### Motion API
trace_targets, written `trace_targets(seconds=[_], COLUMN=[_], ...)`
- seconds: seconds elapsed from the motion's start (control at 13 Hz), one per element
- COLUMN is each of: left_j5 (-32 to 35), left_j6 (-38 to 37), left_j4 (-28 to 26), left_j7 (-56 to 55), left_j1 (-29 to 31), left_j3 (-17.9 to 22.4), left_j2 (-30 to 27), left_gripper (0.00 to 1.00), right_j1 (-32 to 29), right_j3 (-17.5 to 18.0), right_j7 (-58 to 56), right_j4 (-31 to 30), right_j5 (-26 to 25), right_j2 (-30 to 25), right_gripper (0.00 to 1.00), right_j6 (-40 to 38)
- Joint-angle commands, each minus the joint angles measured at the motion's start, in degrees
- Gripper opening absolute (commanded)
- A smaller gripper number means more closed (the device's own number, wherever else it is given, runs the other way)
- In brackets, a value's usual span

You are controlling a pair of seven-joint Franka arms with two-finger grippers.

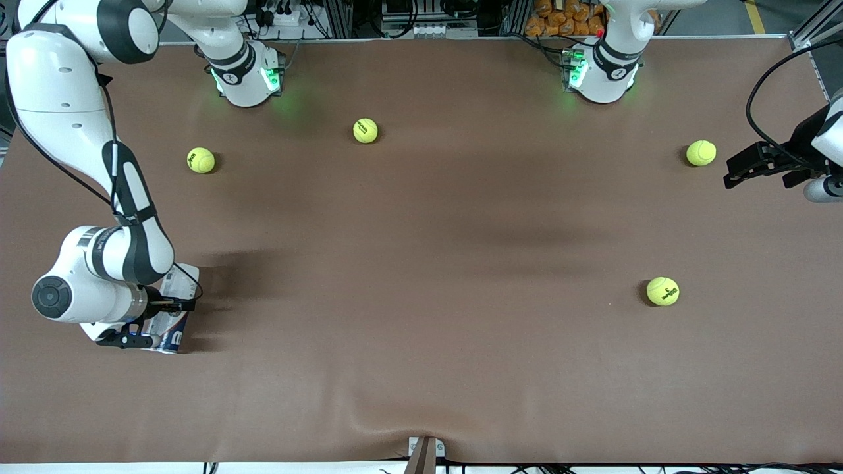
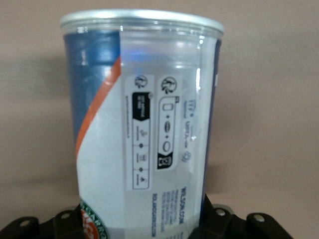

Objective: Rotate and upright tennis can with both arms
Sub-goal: 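Lift the can with the right gripper and carry it toward table center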

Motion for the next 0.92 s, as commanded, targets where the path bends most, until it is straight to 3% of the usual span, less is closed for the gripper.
trace_targets(seconds=[0.0, 0.31, 0.62, 0.85], left_j5=[0.09, 0.09, 0.09, 0.09], left_j6=[-0.93, -0.94, -1.02, -1.02], left_j4=[0.76, 0.76, 0.76, 0.67], left_j7=[1.49, 1.49, 1.49, 1.41], left_j1=[0.44, 0.35, 0.09, 0.09], left_j3=[-0.23, -0.23, -0.23, -0.23], left_j2=[0.25, 0.34, 0.34, 0.34], left_gripper=[1.0, 1.0, 1.0, 1.0], right_j1=[1.5, 8.87, 16.96, 24.25], right_j3=[2.85, 3.48, 4.36, 4.36], right_j7=[-0.59, -4.51, -23.04, -29.12], right_j4=[1.07, 1.26, 3.71, 3.81], right_j5=[0.5, -0.2, 0.5, 0.24], right_j2=[-2.74, -7.93, -8.12, -8.11], right_gripper=[0.78, 0.78, 0.77, 0.76], right_j6=[-0.61, -4.03, -3.34, -1.06])
